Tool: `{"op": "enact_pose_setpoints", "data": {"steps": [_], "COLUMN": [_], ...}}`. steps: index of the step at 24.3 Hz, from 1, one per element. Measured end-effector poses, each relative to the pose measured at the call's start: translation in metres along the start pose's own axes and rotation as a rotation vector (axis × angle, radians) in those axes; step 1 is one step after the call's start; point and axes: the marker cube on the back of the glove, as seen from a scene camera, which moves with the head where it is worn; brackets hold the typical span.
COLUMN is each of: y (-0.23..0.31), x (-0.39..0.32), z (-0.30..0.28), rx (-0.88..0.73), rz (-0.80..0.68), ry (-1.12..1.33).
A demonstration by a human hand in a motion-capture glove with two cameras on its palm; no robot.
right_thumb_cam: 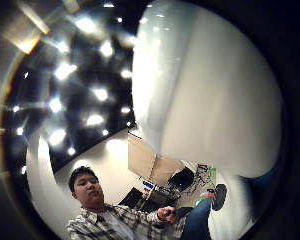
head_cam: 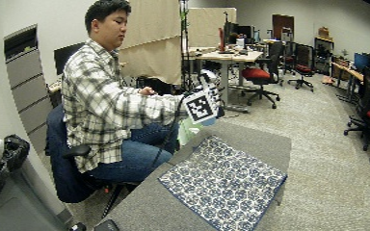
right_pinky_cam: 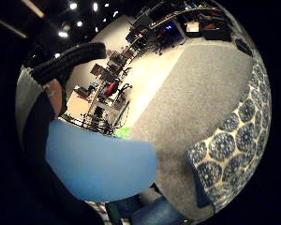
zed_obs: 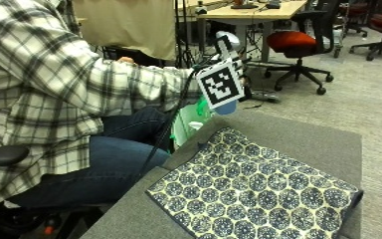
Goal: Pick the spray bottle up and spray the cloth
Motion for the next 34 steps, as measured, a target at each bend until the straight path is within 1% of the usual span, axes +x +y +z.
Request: {"op": "enact_pose_setpoints", "data": {"steps": [7, 16, 20, 28, 32, 34], "y": [-0.016, -0.02, -0.022, -0.011, -0.013, -0.012], "x": [0.039, 0.054, 0.058, 0.068, 0.059, 0.062], "z": [0.031, 0.062, 0.063, 0.062, 0.058, 0.057], "rx": [-0.001, -0.048, -0.044, -0.142, -0.161, -0.186], "rz": [-0.011, -0.04, -0.039, -0.018, -0.002, 0.007], "ry": [0.046, 0.058, 0.068, 0.144, 0.139, 0.185]}}
